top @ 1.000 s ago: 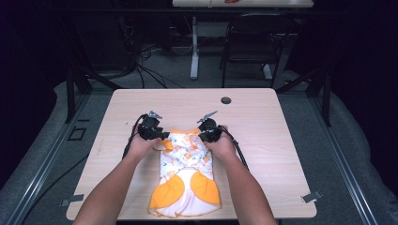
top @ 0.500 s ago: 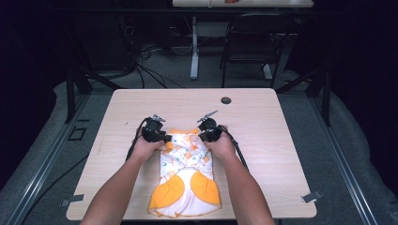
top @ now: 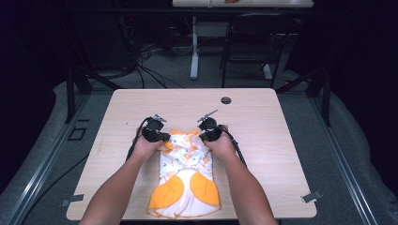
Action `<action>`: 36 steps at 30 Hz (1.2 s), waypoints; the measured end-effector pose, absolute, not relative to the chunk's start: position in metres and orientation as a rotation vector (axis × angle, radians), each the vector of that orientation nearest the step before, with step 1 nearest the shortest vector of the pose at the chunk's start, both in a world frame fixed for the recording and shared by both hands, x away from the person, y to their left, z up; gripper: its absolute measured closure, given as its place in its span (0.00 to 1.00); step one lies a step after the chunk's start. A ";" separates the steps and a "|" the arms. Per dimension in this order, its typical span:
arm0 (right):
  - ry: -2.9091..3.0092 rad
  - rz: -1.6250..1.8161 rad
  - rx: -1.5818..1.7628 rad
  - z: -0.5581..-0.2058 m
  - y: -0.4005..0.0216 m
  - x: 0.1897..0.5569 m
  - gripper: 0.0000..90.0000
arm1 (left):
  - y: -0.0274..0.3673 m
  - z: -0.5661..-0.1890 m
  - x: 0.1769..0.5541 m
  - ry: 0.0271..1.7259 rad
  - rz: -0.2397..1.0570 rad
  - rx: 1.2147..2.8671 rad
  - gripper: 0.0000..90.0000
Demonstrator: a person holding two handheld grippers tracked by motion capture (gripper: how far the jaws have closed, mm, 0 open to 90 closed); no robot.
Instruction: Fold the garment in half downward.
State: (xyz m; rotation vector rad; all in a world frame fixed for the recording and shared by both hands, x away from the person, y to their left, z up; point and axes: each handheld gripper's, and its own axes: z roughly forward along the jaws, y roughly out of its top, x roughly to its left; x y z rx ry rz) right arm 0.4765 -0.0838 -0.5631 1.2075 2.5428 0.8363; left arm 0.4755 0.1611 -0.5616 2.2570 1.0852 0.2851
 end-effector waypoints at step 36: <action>2.553 0.885 0.960 -0.509 -0.093 0.462 0.98 | 0.170 -0.501 0.462 0.933 0.372 2.245 0.98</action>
